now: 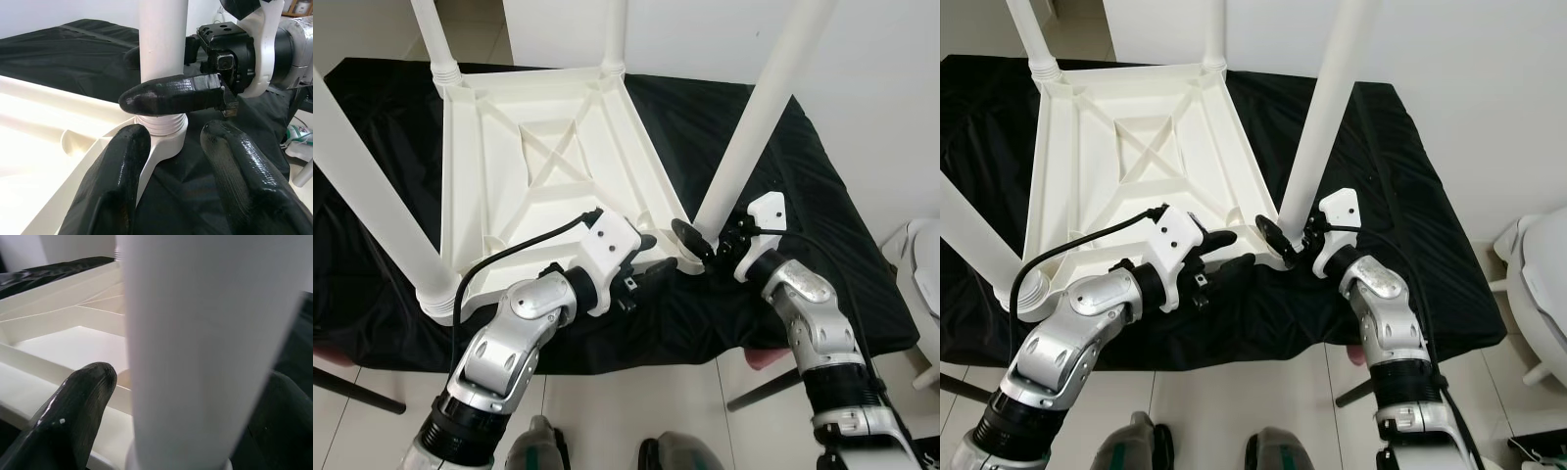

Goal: Building children table

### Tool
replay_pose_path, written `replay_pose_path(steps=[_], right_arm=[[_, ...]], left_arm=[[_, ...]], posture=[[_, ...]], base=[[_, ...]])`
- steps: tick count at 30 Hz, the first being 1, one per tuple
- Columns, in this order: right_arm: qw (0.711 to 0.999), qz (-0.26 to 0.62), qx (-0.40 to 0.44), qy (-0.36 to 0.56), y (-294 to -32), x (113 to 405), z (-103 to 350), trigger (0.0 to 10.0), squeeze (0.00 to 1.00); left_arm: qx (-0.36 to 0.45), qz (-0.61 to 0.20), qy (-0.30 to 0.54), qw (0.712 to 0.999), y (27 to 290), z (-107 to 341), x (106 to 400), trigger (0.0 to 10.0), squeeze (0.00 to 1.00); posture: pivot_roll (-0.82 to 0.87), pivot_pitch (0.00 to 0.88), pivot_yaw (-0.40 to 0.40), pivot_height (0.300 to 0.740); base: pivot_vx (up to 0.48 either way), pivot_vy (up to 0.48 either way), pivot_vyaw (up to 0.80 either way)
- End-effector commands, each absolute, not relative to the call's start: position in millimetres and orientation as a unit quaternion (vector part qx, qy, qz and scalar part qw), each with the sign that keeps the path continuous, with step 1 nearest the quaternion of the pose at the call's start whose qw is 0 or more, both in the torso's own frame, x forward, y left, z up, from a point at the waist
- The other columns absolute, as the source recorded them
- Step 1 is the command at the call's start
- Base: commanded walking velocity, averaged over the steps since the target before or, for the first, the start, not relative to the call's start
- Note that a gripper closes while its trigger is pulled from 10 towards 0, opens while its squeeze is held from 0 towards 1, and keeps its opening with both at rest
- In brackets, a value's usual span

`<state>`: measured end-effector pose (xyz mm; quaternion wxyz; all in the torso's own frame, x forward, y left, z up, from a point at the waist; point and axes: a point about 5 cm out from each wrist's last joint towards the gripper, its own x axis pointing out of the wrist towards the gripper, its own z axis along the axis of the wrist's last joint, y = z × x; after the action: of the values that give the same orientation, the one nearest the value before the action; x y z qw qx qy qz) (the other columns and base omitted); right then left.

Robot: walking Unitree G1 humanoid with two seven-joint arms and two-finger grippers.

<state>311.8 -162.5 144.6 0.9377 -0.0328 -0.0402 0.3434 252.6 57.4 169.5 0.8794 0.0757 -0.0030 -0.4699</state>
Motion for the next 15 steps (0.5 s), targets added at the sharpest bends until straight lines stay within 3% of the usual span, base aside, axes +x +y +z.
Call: replay_pose_path(steps=[1,6,7,8,15], right_arm=[[0.931,0.362,-0.036,-0.037,-163,314,143,10.0,0.0],[0.924,0.379,-0.038,-0.034,-161,318,140,10.0,0.0],[0.923,0.381,-0.042,-0.031,-161,320,138,3.5,0.0],[0.923,0.38,-0.045,-0.027,-162,321,136,0.0,0.0],[0.926,0.374,-0.051,-0.016,-168,321,128,0.0,0.0]], left_arm=[[0.078,-0.472,0.0,0.878,56,168,253,10.0,0.0],[0.077,-0.475,0.002,0.877,56,167,252,10.0,0.0],[0.078,-0.477,0.004,0.875,56,166,251,10.0,0.0],[0.079,-0.478,0.006,0.875,56,165,250,10.0,0.0],[0.081,-0.483,0.01,0.872,56,164,250,10.0,0.0]], posture=[[-0.11,0.001,-0.023,0.74],[-0.11,0.0,-0.023,0.74],[-0.1,0.0,-0.022,0.74],[-0.1,0.0,-0.022,0.74],[-0.11,0.008,-0.022,0.74]], base=[[0.0,0.0,0.0],[0.0,0.0,0.0],[0.0,0.0,0.0],[0.0,0.0,0.0],[0.0,0.0,0.0]])
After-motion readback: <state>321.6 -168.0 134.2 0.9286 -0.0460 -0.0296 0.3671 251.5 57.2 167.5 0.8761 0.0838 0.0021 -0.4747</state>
